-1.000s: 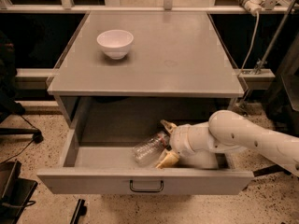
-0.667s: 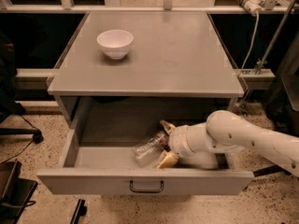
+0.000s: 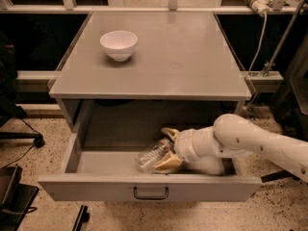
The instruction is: Pick water bottle from top drawer and place on counter
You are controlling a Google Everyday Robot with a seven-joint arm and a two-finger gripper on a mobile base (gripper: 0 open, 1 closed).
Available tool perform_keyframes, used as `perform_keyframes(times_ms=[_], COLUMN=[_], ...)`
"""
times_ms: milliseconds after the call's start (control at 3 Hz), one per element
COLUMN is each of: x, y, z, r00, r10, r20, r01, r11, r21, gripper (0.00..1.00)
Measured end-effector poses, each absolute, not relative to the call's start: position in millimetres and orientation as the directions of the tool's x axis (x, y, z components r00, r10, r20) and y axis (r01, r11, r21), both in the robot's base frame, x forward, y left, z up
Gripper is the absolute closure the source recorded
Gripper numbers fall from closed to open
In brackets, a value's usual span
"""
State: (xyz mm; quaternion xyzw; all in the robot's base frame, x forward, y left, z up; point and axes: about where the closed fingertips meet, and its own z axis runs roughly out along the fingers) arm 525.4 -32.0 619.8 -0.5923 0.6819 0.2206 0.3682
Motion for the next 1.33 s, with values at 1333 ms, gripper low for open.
perform_keyframes(times_ms=[1333], x=[525.4], y=[-31.8], z=[620.0], r00=[-0.027], r10=[-0.645], r20=[-0.763], r01=[-0.97], r11=[0.201], r21=[-0.135], gripper=[1.0])
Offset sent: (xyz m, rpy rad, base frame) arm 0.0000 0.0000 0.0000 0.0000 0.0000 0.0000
